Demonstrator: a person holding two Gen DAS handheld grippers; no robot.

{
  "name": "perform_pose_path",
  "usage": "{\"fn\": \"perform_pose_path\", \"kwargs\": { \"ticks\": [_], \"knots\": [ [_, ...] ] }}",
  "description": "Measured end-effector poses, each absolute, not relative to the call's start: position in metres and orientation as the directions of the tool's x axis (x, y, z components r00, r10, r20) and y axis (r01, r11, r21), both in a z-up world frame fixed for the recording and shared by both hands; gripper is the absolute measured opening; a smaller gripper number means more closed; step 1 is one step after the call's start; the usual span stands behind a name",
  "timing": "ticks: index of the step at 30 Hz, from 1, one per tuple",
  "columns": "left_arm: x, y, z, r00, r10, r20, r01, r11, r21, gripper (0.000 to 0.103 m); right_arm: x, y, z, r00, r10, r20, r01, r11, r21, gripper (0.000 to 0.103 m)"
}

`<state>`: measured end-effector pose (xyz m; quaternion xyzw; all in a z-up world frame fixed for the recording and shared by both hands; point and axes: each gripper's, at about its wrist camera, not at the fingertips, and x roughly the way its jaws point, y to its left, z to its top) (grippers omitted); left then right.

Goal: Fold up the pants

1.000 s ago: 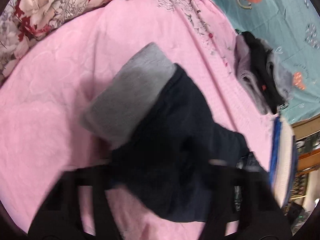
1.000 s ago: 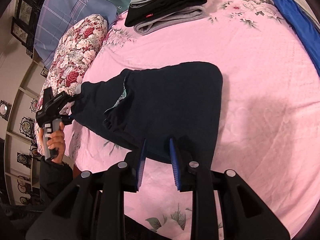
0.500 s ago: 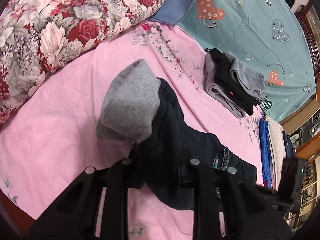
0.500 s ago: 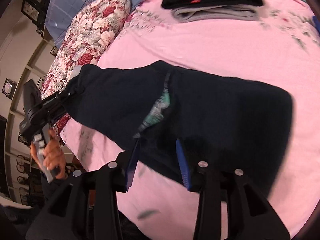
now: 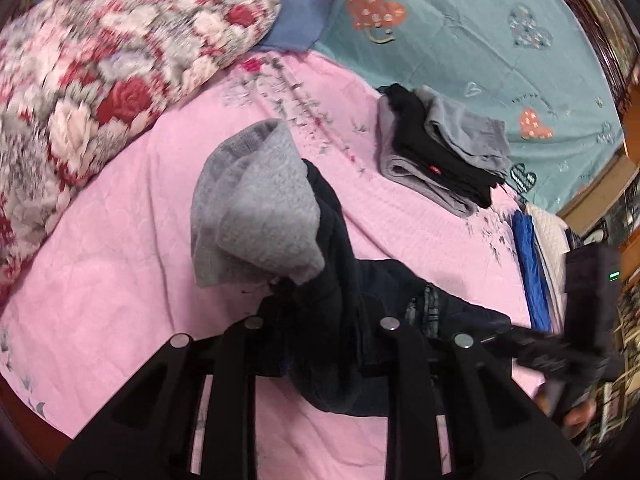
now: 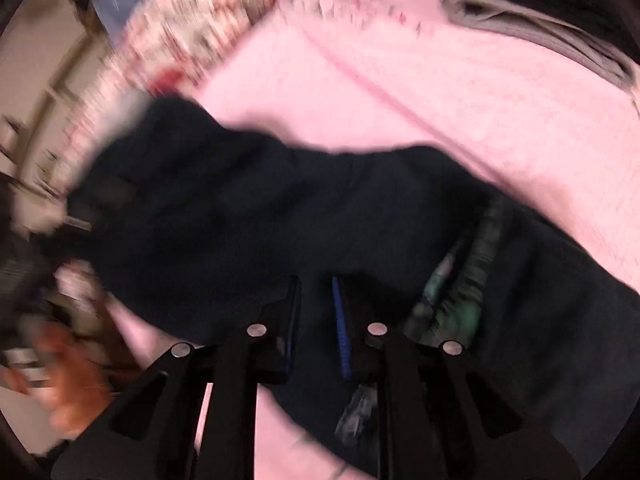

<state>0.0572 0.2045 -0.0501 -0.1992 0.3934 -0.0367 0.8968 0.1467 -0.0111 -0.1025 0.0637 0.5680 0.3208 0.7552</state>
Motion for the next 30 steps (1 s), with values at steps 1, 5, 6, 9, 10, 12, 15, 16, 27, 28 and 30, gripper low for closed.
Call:
{"fn": "perform_pose_path", "kwargs": {
  "ticks": [1,5,6,9,10,12,15,16,27,28,30],
  "knots": [
    [0.057,0.195,-0.045,0.692,-0.214,-0.690,-0.075,0.928,-0.364,0.022,0.144,-0.024,-0.089,0.174,0.583,-0.794,-0.413,0.775,0.479,0.018],
    [0.060,0.132,-0.026,0.681,-0.237,-0.693,0.027,0.954,-0.299,0.022,0.118,-0.114,-0.032,0.360,0.605,-0.710,-0.376,0.791,0.483,0.026],
    [0.061,0.119,-0.025,0.673,-0.254,-0.695,0.054,0.954,-0.296,0.022,0.112,-0.137,-0.027,0.396,0.592,-0.702,-0.343,0.805,0.485,0.026],
    [0.064,0.055,-0.022,0.632,-0.325,-0.703,0.198,0.945,-0.259,0.022,0.095,-0.198,-0.031,0.453,0.583,-0.675,-0.223,0.806,0.548,0.026],
    [0.065,0.039,-0.024,0.618,-0.338,-0.710,0.229,0.941,-0.249,0.022,0.091,-0.211,-0.034,0.460,0.589,-0.664,-0.199,0.798,0.569,0.026],
    [0.071,-0.001,-0.033,0.568,-0.369,-0.736,0.297,0.925,-0.235,0.022,0.077,-0.243,-0.041,0.482,0.579,-0.657,-0.151,0.794,0.588,0.026],
    [0.077,-0.044,-0.053,0.502,-0.381,-0.777,0.346,0.911,-0.223,0.021,0.061,-0.276,-0.049,0.500,0.548,-0.670,-0.105,0.807,0.581,0.026],
    [0.076,-0.053,-0.058,0.495,-0.377,-0.783,0.355,0.910,-0.213,0.021,0.058,-0.281,-0.051,0.504,0.541,-0.673,-0.093,0.809,0.580,0.026],
    [0.067,-0.104,-0.099,0.388,-0.335,-0.859,0.440,0.886,-0.147,0.033,0.044,-0.304,-0.078,0.484,0.543,-0.686,-0.049,0.800,0.598,0.026],
    [0.065,-0.105,-0.099,0.383,-0.342,-0.858,0.450,0.880,-0.150,0.044,0.044,-0.303,-0.079,0.479,0.546,-0.687,-0.047,0.798,0.601,0.026],
    [0.058,-0.104,-0.089,0.324,-0.454,-0.830,0.507,0.824,-0.253,0.077,0.045,-0.301,-0.083,0.466,0.551,-0.692,-0.045,0.797,0.603,0.026]
  ]
}}
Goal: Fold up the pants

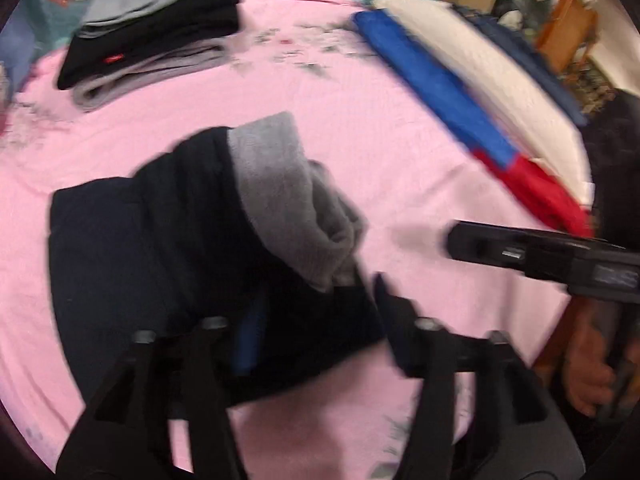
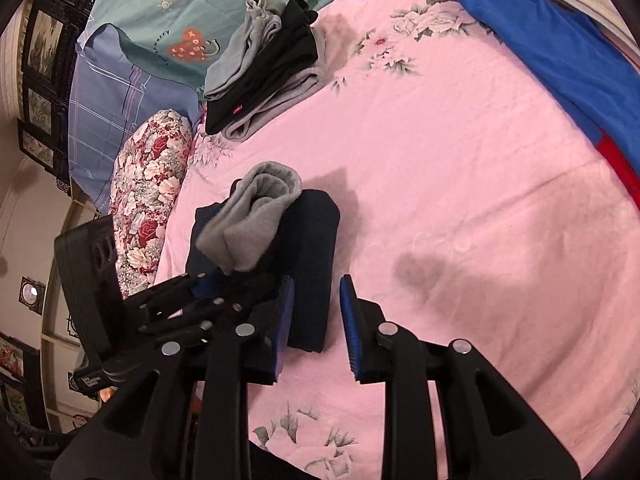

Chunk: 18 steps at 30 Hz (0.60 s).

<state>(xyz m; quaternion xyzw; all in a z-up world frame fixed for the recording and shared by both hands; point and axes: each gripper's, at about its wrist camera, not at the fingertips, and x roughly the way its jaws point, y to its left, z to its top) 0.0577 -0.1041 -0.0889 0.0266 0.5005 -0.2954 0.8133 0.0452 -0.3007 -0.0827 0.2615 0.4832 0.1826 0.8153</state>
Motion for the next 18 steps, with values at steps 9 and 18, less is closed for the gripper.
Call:
{"fn": "perform_pose_path", "kwargs": {
  "ticks": [9,18],
  "knots": [
    [0.037,-0.050,-0.046,0.418,-0.557,-0.718,0.484,0.805,-0.343,0.086,0.080,-0.291,-0.058,0.477,0.469,-0.743,-0.081,0.865,0.494,0.035],
    [0.059,0.027,-0.064,0.445,-0.493,-0.748,0.279,0.870,-0.407,0.023,0.130,-0.192,-0.031,0.374,0.618,-0.691,-0.348,0.784,0.514,0.034]
  ]
}}
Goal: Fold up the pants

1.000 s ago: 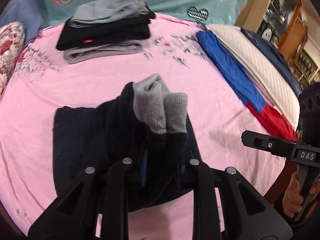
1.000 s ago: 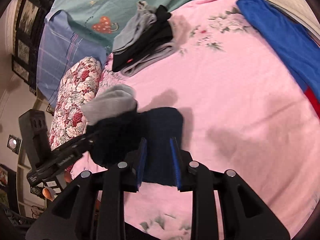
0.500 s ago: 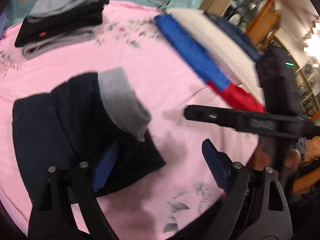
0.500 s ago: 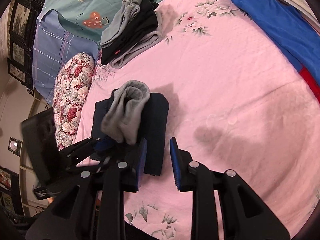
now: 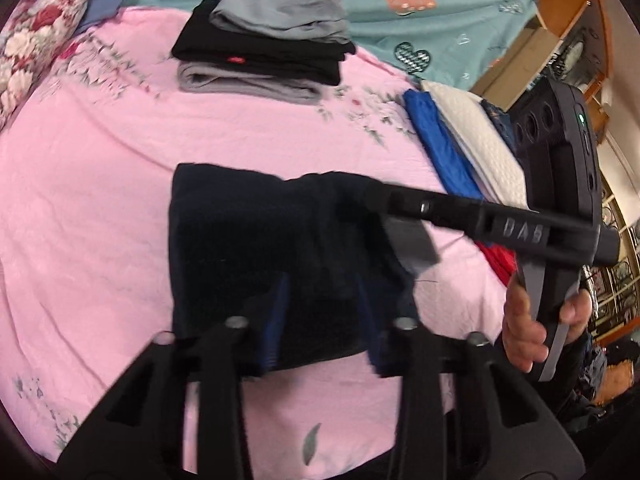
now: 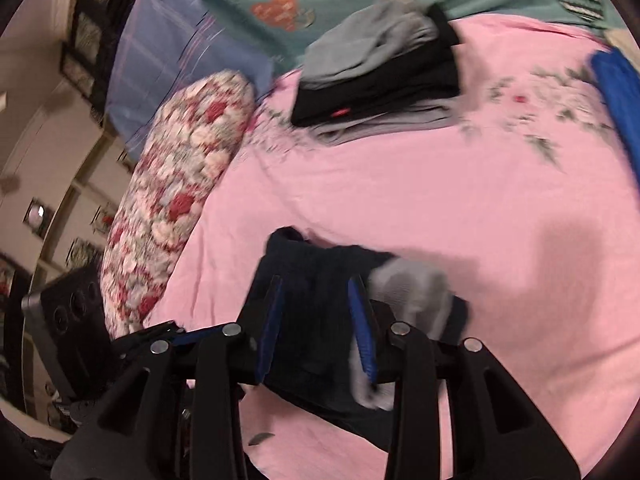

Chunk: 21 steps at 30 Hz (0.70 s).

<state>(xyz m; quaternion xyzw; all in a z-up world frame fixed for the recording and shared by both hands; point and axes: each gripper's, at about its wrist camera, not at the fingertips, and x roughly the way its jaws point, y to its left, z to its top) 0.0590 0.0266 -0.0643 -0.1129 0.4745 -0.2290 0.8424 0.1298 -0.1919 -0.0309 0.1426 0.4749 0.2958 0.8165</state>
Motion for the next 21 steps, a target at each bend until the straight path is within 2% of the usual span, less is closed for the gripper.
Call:
{"fn": "perform_pose_path", "kwargs": {
  "ticks": [3,5,8,10,13,14,15,18,21],
  "knots": [
    [0.066,0.029,-0.085,0.403,-0.496,-0.770,0.257,0.868,-0.425,0.021,0.132,-0.171,-0.048,0.357,0.522,-0.775,-0.357,0.842,0.403,0.034],
    [0.069,0.028,-0.102,0.365,-0.504,-0.783,0.256,0.863,-0.435,0.021,0.127,-0.179,-0.068,0.344,0.432,-0.834,-0.283,0.894,0.347,0.030],
    [0.080,0.030,-0.128,0.315,-0.542,-0.779,0.231,0.840,-0.491,0.020,0.107,-0.207,-0.091,0.333,0.418,-0.845,-0.204,0.907,0.368,0.029],
    [0.075,0.032,-0.122,0.325,-0.552,-0.768,0.246,0.833,-0.495,0.020,0.101,-0.215,-0.101,0.322,0.434,-0.841,-0.185,0.900,0.394,0.029],
    [0.065,0.037,-0.113,0.347,-0.539,-0.767,0.274,0.841,-0.467,0.021,0.103,-0.209,-0.087,0.318,0.422,-0.849,-0.189,0.906,0.379,0.031],
    [0.062,0.040,-0.113,0.347,-0.543,-0.765,0.272,0.839,-0.472,0.021,0.106,-0.201,-0.075,0.327,0.411,-0.851,-0.215,0.909,0.356,0.032],
    [0.061,0.041,-0.115,0.346,-0.546,-0.763,0.266,0.837,-0.478,0.021,0.108,-0.192,-0.062,0.345,0.403,-0.848,-0.246,0.910,0.333,0.042],
    [0.060,0.043,-0.121,0.336,-0.549,-0.765,0.246,0.836,-0.491,0.020,0.127,-0.152,-0.031,0.394,0.381,-0.837,-0.351,0.903,0.246,0.058],
    [0.056,0.035,-0.118,0.351,-0.512,-0.784,0.253,0.858,-0.447,0.020,0.164,-0.103,-0.036,0.287,0.424,-0.859,-0.446,0.853,0.272,0.059]
  ]
}}
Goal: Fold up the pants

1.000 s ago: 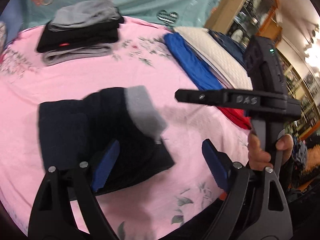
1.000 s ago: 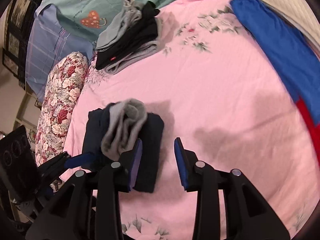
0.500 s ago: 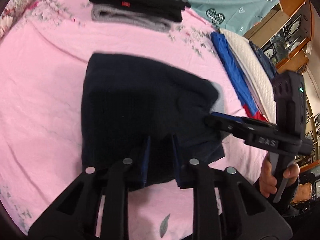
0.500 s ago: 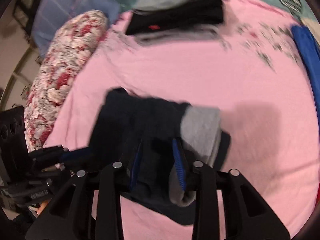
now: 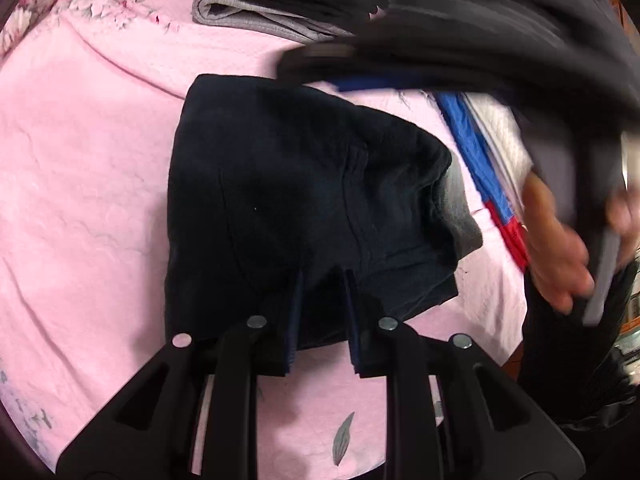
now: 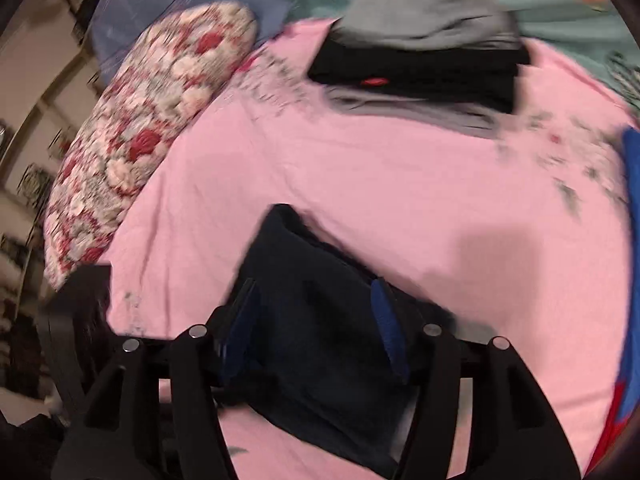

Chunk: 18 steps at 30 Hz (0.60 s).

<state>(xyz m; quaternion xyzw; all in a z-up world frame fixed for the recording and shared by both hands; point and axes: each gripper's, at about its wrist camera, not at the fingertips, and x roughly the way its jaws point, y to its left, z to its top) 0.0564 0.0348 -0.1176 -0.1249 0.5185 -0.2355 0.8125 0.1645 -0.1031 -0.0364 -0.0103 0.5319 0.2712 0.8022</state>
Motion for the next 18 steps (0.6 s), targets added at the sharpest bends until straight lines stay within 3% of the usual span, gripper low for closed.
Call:
{"fn": "perform_pose_path", "kwargs": {
  "ticks": [3,6,7,9,14,15,17,18],
  "knots": [
    [0.057,0.030,-0.118,0.358,-0.494,-0.792,0.253,0.868,-0.427,0.020,0.190,-0.057,-0.053,0.271,0.316,-0.909,-0.498,0.854,0.148,0.059],
    [0.059,0.026,-0.119,0.368,-0.465,-0.805,0.248,0.884,-0.396,0.020,0.209,-0.029,-0.091,0.276,0.111,-0.955,-0.501,0.864,-0.045,0.059],
    [0.060,0.026,-0.120,0.368,-0.463,-0.806,0.250,0.885,-0.394,0.020,0.213,-0.030,-0.102,0.261,0.089,-0.961,-0.492,0.869,-0.054,0.059],
    [0.060,0.025,-0.120,0.367,-0.465,-0.806,0.253,0.884,-0.394,0.020,0.224,-0.034,-0.122,0.235,0.099,-0.967,-0.464,0.885,-0.022,0.080],
    [0.062,0.022,-0.116,0.356,-0.481,-0.801,0.266,0.874,-0.406,0.021,0.234,-0.053,-0.124,0.199,0.170,-0.965,-0.411,0.908,0.075,0.081],
    [0.062,0.028,-0.112,0.343,-0.506,-0.792,0.264,0.861,-0.435,0.024,0.232,-0.056,-0.120,0.201,0.184,-0.962,-0.407,0.909,0.088,0.078],
    [0.059,0.054,-0.102,0.364,-0.536,-0.761,0.244,0.844,-0.478,0.047,0.226,-0.066,-0.098,0.230,0.228,-0.946,-0.394,0.911,0.124,0.077],
    [0.057,0.069,-0.093,0.413,-0.525,-0.744,0.223,0.850,-0.476,0.065,0.220,-0.074,-0.082,0.260,0.258,-0.930,-0.391,0.909,0.143,0.077]
  ]
}}
